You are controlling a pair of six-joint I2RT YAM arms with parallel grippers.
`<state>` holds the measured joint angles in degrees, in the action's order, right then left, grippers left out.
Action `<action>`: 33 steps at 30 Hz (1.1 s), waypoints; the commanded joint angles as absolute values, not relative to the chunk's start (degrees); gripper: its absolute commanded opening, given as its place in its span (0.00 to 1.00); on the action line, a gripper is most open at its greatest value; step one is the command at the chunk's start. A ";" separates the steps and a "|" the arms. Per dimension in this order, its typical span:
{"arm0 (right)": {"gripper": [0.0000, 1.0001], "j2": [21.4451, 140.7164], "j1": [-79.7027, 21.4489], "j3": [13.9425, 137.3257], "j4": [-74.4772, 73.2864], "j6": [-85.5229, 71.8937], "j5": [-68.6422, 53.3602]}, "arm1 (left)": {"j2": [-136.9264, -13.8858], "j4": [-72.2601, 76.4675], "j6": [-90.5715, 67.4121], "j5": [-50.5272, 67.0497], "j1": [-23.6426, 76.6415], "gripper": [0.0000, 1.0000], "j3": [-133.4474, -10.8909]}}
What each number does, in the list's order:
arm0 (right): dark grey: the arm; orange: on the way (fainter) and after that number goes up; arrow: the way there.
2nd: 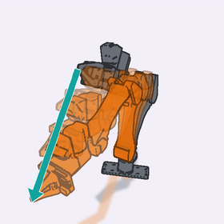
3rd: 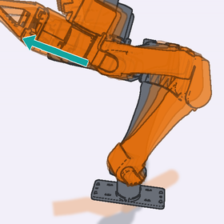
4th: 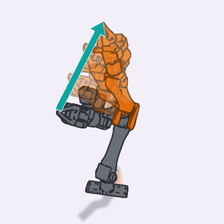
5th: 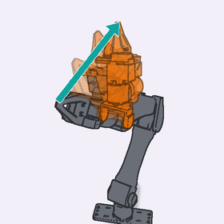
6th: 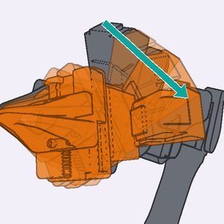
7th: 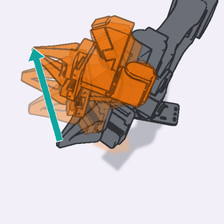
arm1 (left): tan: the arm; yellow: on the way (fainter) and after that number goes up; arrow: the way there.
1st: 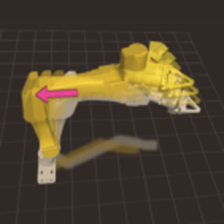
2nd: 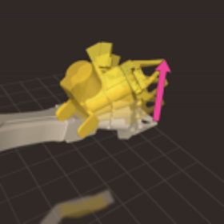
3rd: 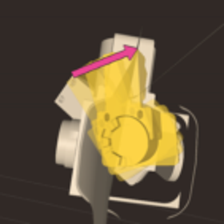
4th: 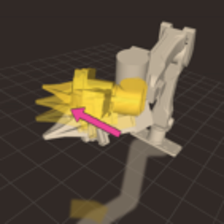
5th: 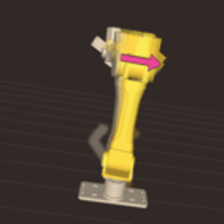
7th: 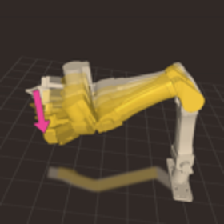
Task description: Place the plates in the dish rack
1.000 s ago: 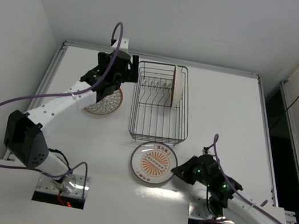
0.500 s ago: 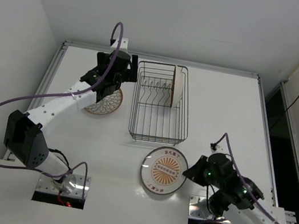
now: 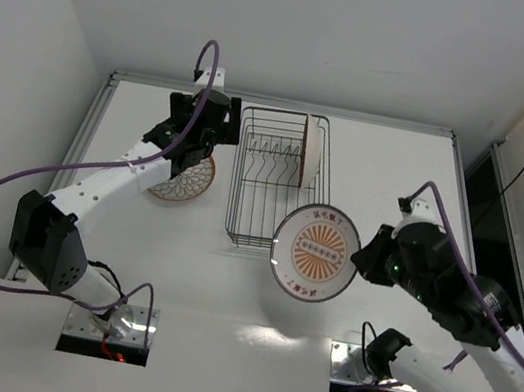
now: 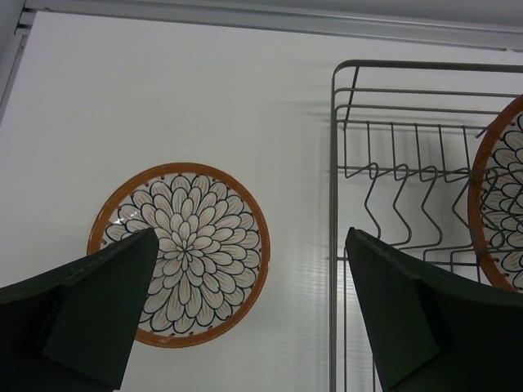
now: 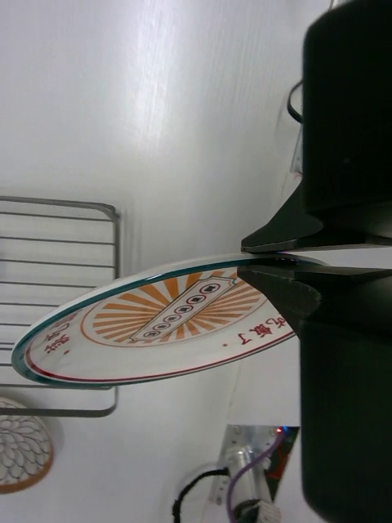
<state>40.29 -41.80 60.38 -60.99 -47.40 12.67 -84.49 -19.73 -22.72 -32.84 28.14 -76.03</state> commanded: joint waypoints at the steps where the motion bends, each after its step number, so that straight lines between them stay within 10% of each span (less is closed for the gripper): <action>1: 0.00 48.04 -42.10 70.21 -58.89 -42.37 20.82 | -84.37 -19.07 -22.50 -33.93 27.77 1.00 -78.66; 21: 0.00 109.29 -49.75 140.48 -77.24 -32.61 54.31 | -83.23 -19.07 -22.50 -33.93 27.77 1.00 -78.66; 33: 0.00 114.96 -52.90 138.00 -67.70 -26.55 73.01 | -82.71 -19.07 -22.50 -33.93 27.77 1.00 -78.66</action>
<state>114.96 -51.16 136.64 -72.40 -29.78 61.01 -84.53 -20.12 -22.72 -33.04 28.14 -76.34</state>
